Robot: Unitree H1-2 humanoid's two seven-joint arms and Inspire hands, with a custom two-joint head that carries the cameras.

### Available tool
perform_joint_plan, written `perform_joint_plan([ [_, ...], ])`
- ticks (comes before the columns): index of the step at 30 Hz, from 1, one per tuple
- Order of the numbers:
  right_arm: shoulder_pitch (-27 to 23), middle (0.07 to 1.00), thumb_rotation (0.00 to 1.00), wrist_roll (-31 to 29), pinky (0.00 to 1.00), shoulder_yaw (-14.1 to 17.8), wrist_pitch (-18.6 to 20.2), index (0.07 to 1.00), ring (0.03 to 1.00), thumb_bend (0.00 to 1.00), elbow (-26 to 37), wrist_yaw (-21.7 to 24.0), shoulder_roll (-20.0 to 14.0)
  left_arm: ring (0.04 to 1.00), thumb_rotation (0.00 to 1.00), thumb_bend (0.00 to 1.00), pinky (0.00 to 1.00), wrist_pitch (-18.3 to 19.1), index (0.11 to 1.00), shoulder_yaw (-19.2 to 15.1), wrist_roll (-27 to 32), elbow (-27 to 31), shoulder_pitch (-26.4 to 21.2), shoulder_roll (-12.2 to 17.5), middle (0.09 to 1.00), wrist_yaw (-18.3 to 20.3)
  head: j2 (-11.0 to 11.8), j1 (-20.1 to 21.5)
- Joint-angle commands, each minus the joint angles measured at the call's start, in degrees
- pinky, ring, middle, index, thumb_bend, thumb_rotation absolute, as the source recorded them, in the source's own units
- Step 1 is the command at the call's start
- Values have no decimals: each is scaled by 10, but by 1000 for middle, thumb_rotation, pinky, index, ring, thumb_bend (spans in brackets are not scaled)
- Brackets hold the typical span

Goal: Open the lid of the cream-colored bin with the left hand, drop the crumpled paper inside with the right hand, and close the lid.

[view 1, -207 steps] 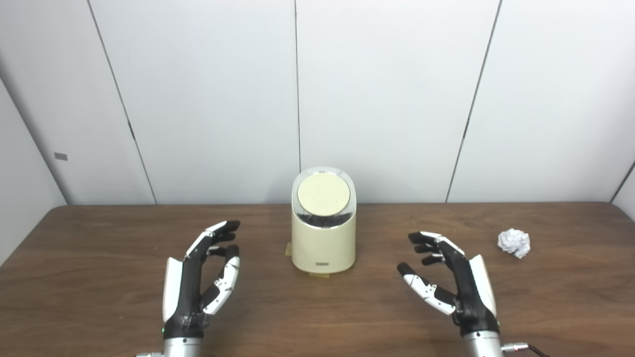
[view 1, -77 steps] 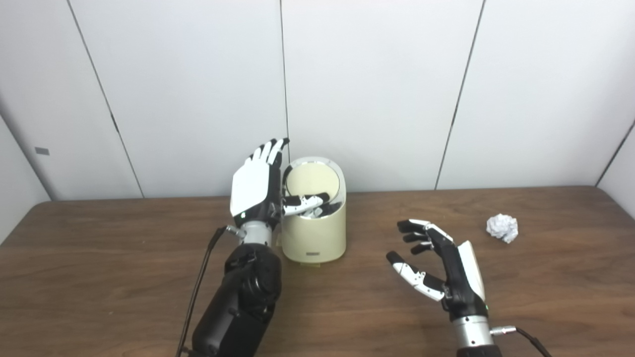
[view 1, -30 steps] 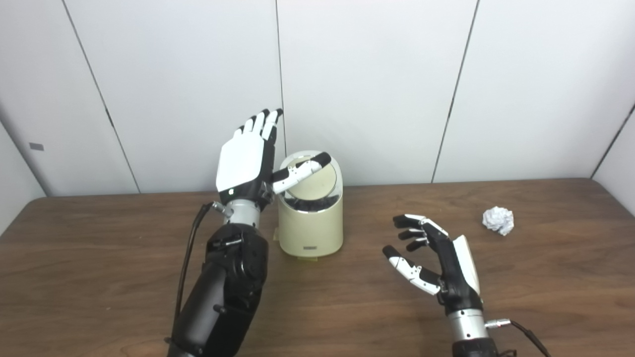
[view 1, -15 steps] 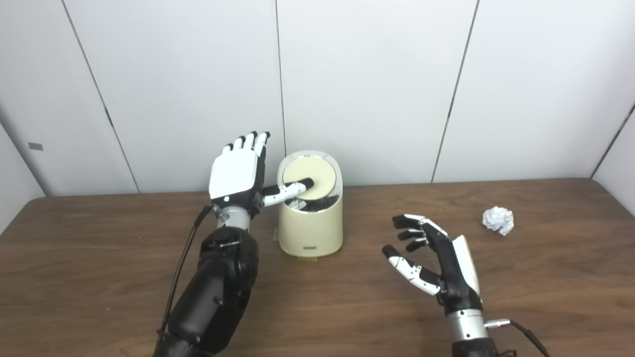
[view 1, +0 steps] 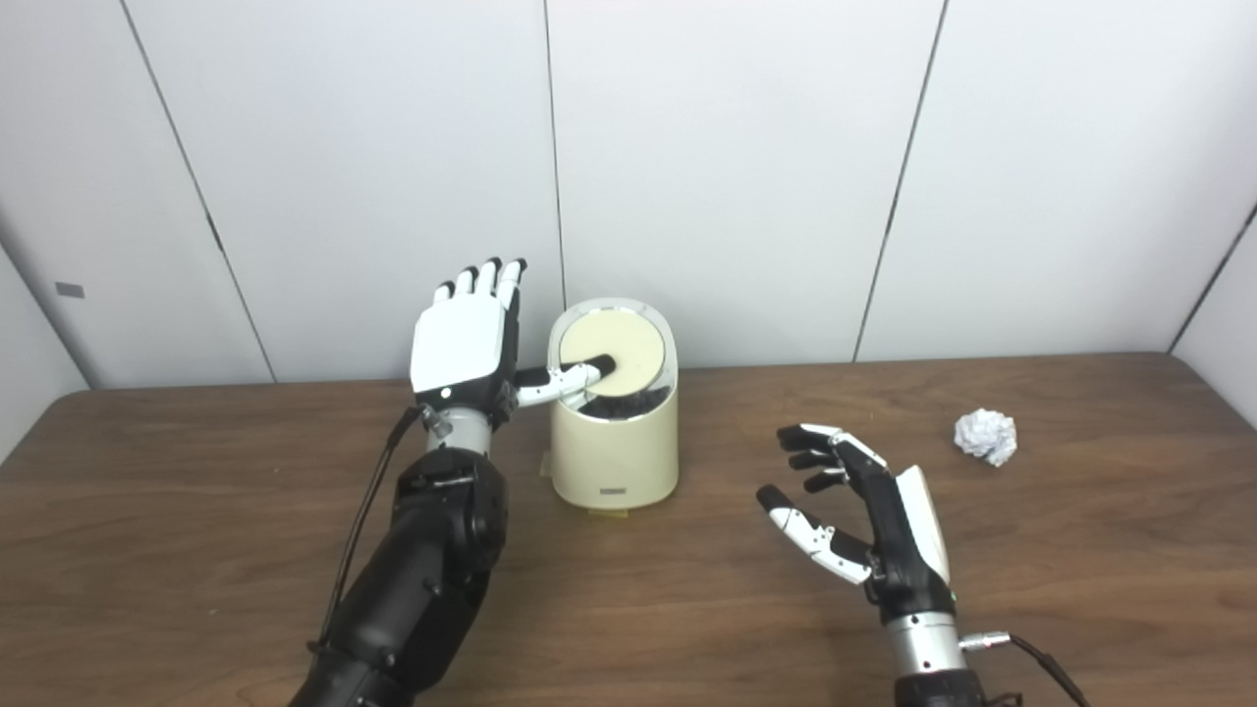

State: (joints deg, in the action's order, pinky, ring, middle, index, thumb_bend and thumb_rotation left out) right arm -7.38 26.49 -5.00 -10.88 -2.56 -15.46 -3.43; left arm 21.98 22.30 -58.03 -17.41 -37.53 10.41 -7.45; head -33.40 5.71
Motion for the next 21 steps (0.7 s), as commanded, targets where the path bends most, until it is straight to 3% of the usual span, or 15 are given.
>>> perform_joint_plan([
  [1,6,690,421,1,522,-1,-9,681,636,327,-6,-9,10,1000,430,1000,1000,-15,1000,17,-31,4,-33,16,1000,-12,-1,-1],
  [8,3,690,448,12,530,-3,-8,678,650,331,-12,-14,11,1000,375,1000,1000,-33,1000,56,-79,-3,-47,42,1000,-37,0,-1],
  [14,2,670,409,5,487,-1,-14,668,613,330,-14,-12,11,1000,347,1000,1000,-29,1000,59,-93,7,-48,48,1000,-29,0,0],
  [16,3,688,433,4,526,-1,-9,675,650,333,-12,-10,11,1000,341,1000,1000,-27,1000,59,-97,8,-48,47,1000,-25,0,-1],
  [21,3,689,453,9,513,-1,-9,681,641,331,-10,-11,9,1000,322,1000,1000,-27,1000,62,-108,8,-50,50,1000,-23,-1,-1],
])
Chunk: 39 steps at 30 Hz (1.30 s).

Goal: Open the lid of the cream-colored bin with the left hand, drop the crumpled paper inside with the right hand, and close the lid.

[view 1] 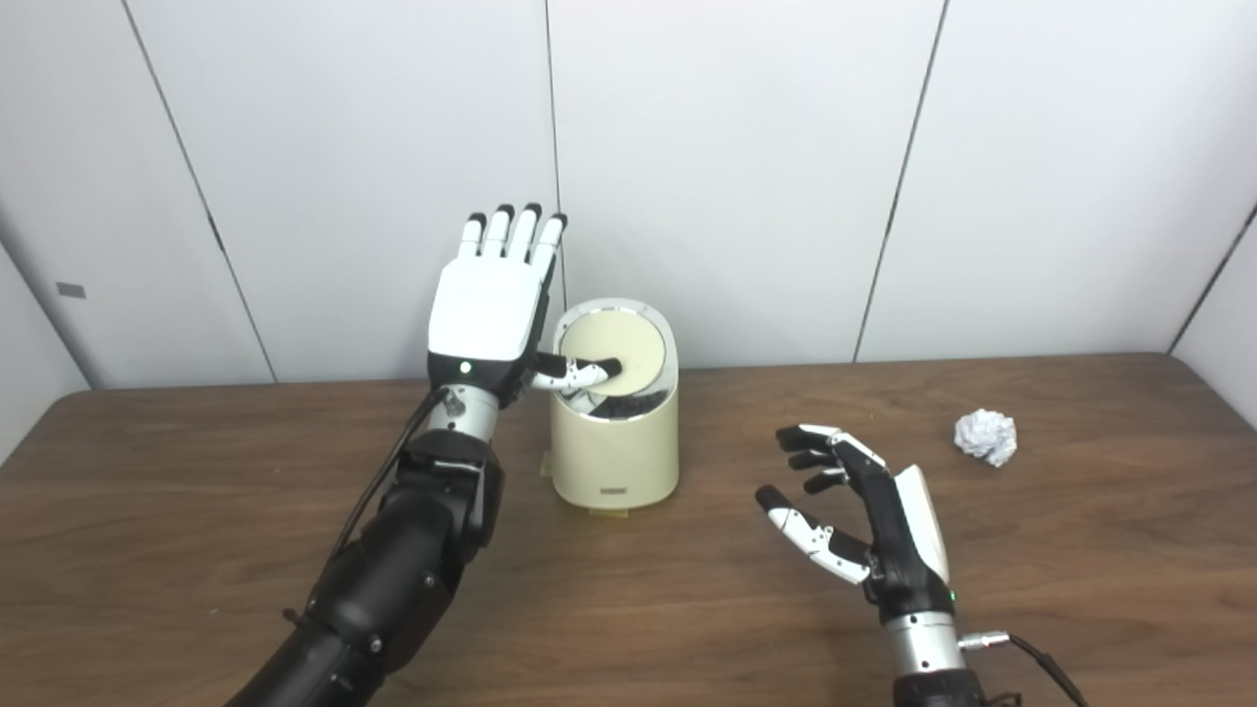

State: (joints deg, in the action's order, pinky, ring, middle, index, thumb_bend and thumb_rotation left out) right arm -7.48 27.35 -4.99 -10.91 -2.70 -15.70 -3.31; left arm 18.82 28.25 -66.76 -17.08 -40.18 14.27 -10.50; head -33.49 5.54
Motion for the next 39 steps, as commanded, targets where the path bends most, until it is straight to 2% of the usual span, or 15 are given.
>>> perform_joint_plan([
  [1,4,688,433,0,514,-1,-8,678,641,332,-9,-9,9,1000,318,1000,1000,3,1000,5,-24,3,-24,13,1000,7,-1,0],
  [8,2,671,408,-2,500,-1,-20,671,620,329,-15,-13,8,1000,317,1000,1000,-11,1000,10,-23,-2,-19,23,1000,20,1,0],
  [11,2,671,437,-3,500,-1,-21,673,620,332,-17,-14,7,1000,438,1000,1000,-12,1000,-4,-3,-1,-13,16,1000,11,2,-2],
  [13,2,674,428,-3,501,-1,-21,673,621,329,-17,-12,5,1000,802,904,1000,2,1000,-18,6,13,-9,6,1000,21,2,-1],
  [14,2,679,428,-3,509,-1,-19,675,628,327,-16,-11,6,1000,920,841,1000,10,1000,-25,9,23,-8,2,1000,29,3,-2],
  [15,3,685,429,-4,519,-1,-14,676,637,328,-14,-9,6,1000,959,816,1000,16,1000,-31,13,30,-8,-2,1000,32,4,-2],
  [18,4,700,456,-5,541,0,-8,683,659,331,-11,-6,7,1000,996,783,1000,26,1000,-52,26,50,-8,-12,1000,39,4,-3],
  [23,3,681,401,-7,504,0,-14,685,618,320,-16,-9,7,1000,1000,796,1000,38,1000,-85,62,77,-7,-29,1000,57,7,-4],
  [27,3,677,417,-5,487,-1,-14,687,611,323,-15,-9,6,1000,1000,802,1000,30,1000,-109,92,97,-2,-39,1000,46,8,-4],
  [30,3,685,402,-8,515,-1,-20,684,634,328,-18,-10,7,1000,1000,771,1000,11,1000,-129,125,123,11,-46,1000,30,8,-4],
  [31,2,686,401,-8,519,0,-22,684,637,329,-20,-12,6,1000,1000,762,1000,-13,1000,-144,154,138,21,-53,1000,14,8,-6],
  [34,0,685,374,-14,505,2,-28,677,626,328,-23,-13,5,954,1000,593,953,-90,930,-183,232,166,54,-71,943,-40,8,-6],
  [35,-1,690,370,-13,515,2,-28,677,635,326,-24,-14,4,900,1000,517,846,-128,886,-200,274,170,69,-78,903,-53,8,-7],
  [36,-1,689,370,-12,512,2,-28,677,634,327,-24,-15,4,849,1000,416,753,-156,838,-212,303,171,78,-83,857,-60,9,-7],
  [39,-2,688,365,-13,509,3,-32,678,630,324,-27,-16,2,819,1000,318,714,-225,816,-239,383,171,105,-86,829,-56,9,-7],
])
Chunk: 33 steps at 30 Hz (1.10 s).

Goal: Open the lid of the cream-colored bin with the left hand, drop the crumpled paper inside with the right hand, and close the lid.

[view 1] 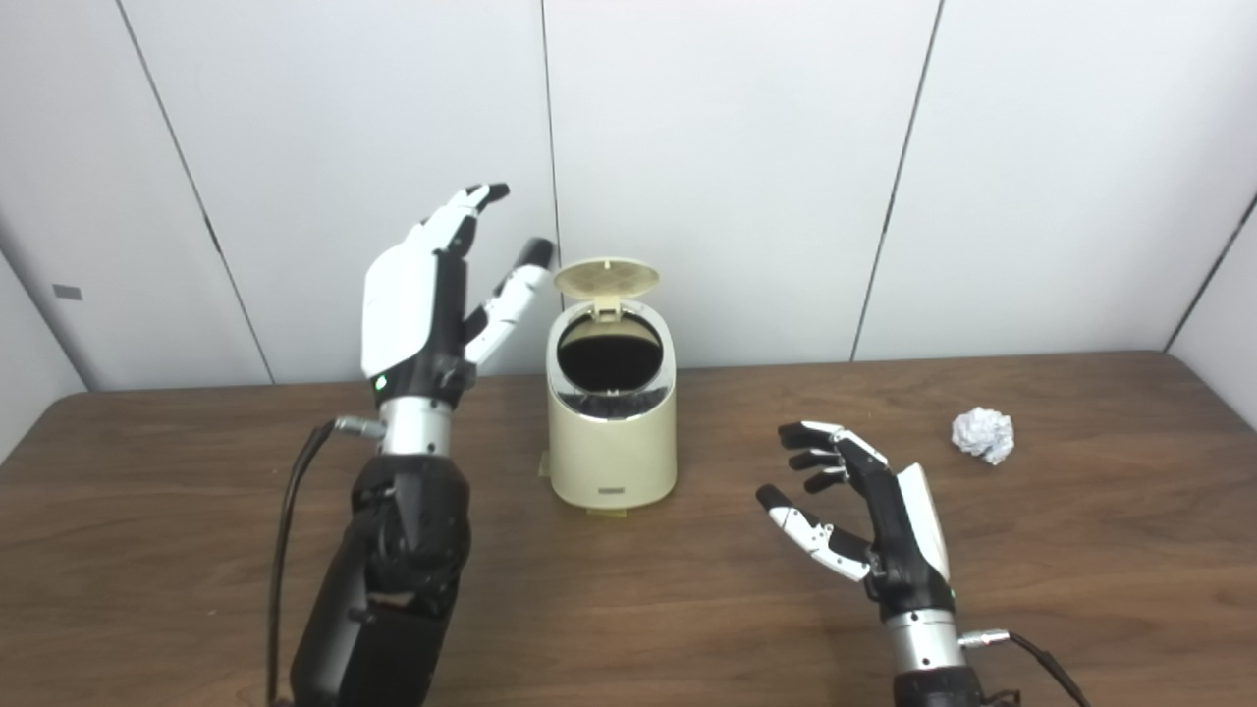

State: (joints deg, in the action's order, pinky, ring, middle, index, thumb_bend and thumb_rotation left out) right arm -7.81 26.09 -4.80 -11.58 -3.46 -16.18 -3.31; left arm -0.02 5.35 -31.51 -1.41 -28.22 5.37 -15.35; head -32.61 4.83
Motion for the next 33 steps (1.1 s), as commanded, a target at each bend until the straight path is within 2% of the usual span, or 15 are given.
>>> perform_joint_plan([
  [1,1,688,356,-2,512,1,-26,678,633,322,-20,-10,1,819,1000,299,719,-51,819,-16,52,16,-7,2,827,-2,0,-1],
  [5,0,691,391,2,505,1,-24,679,632,325,-18,-12,-3,807,988,215,719,-99,812,-32,129,34,33,1,812,20,-1,-4],
  [8,0,695,448,1,527,5,-12,683,652,345,-10,-11,-2,811,911,173,743,-117,807,-39,172,51,63,-4,815,34,0,-4],
  [10,-3,701,432,-1,546,9,-13,688,667,348,-6,-13,-1,806,893,154,741,-123,801,-41,187,61,81,-6,810,41,1,-3],
  [13,-10,695,392,-5,524,20,-13,685,654,342,4,-18,0,816,927,166,768,-133,812,-43,224,72,111,3,823,69,2,3],
  [16,-19,698,463,1,551,30,-5,688,667,329,19,-18,-4,837,946,183,789,-136,840,-43,245,73,137,19,847,99,5,7],
  [20,-31,708,488,7,564,45,13,689,681,312,46,-7,-19,861,960,118,816,-121,855,-49,272,76,164,25,870,126,8,6],
  [22,-46,712,427,12,575,52,16,648,688,328,59,5,-43,849,935,129,794,-128,844,-52,271,71,173,24,857,126,8,7],
  [24,-62,734,395,32,584,52,51,676,699,378,78,41,-78,831,884,167,773,-136,831,-54,264,65,177,22,842,126,9,8],
  [26,-81,776,420,70,616,46,101,715,733,500,100,92,-121,823,869,197,762,-145,821,-55,252,57,179,22,833,123,10,11],
  [28,-107,834,424,89,688,40,147,764,803,688,117,153,-168,818,890,209,750,-151,813,-55,245,51,182,21,826,121,11,13],
  [29,-120,846,428,94,660,37,162,775,785,745,120,178,-189,817,899,203,749,-155,812,-57,246,47,183,18,824,120,11,14],
  [30,-135,843,435,97,648,36,183,780,777,796,125,204,-208,818,905,189,749,-159,811,-59,249,43,184,16,821,118,12,15],
  [33,-168,830,419,107,677,36,237,785,799,865,135,253,-241,822,916,163,759,-176,816,-65,257,29,185,13,822,118,14,18],
])
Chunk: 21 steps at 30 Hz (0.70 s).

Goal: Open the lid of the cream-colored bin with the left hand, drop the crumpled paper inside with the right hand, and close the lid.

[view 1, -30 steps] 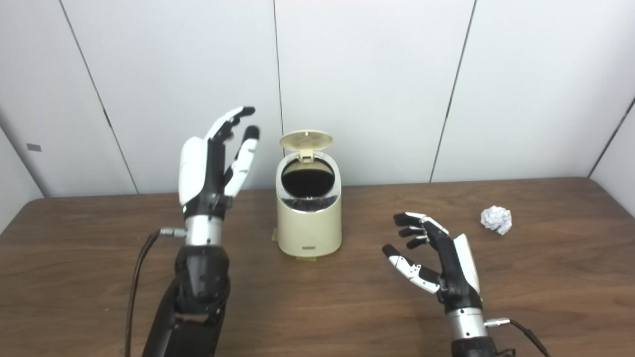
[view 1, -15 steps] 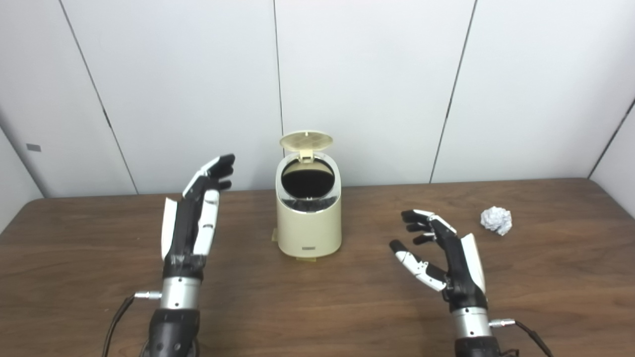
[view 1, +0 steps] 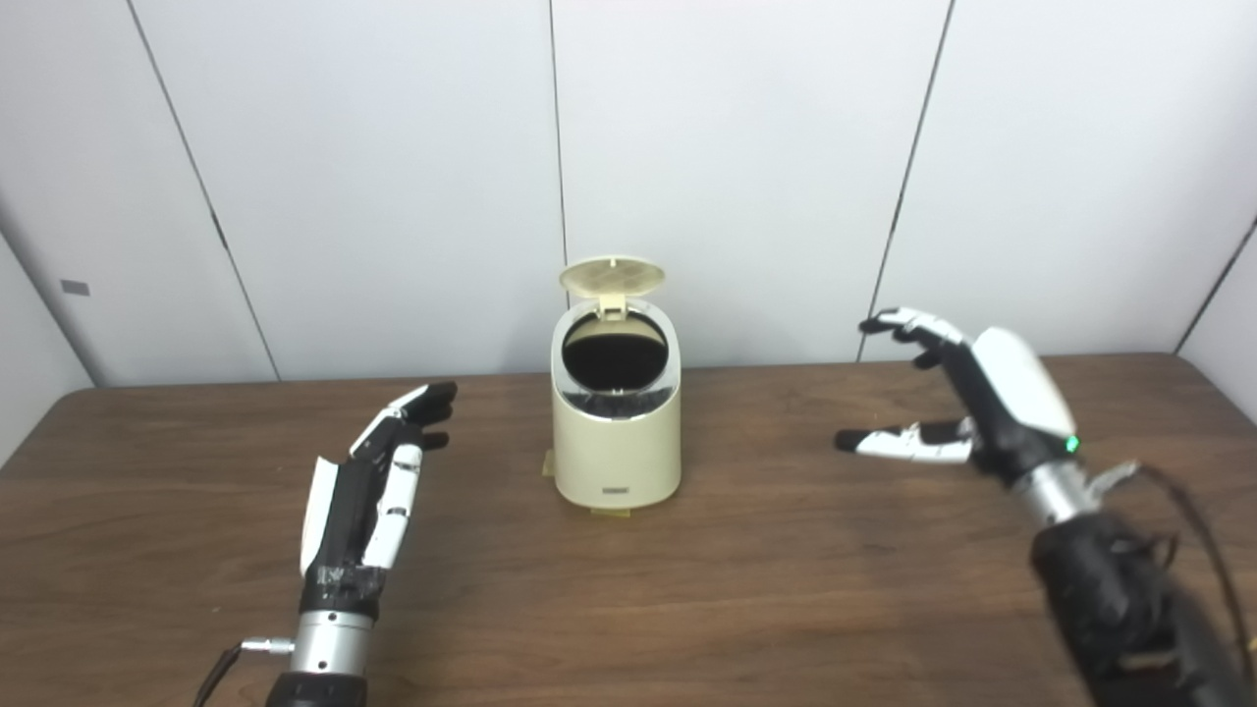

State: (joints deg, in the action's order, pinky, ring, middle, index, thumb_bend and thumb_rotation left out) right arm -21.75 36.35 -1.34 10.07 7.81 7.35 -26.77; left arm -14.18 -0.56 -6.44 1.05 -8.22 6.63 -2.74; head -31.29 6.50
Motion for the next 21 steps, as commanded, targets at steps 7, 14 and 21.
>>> perform_joint_plan([
  [7,-85,791,239,21,530,-5,122,810,704,920,27,122,-72,818,918,158,745,-50,807,-15,10,-10,-12,-2,823,-4,3,0],
  [14,-108,770,127,35,481,-29,135,790,651,937,-30,170,-135,832,982,114,770,-65,820,-20,24,-22,-11,3,833,4,4,20],
  [21,-114,814,185,46,551,-61,110,787,714,952,-118,165,-163,830,1000,119,775,-77,822,-28,27,-34,-13,12,833,9,4,52],
])
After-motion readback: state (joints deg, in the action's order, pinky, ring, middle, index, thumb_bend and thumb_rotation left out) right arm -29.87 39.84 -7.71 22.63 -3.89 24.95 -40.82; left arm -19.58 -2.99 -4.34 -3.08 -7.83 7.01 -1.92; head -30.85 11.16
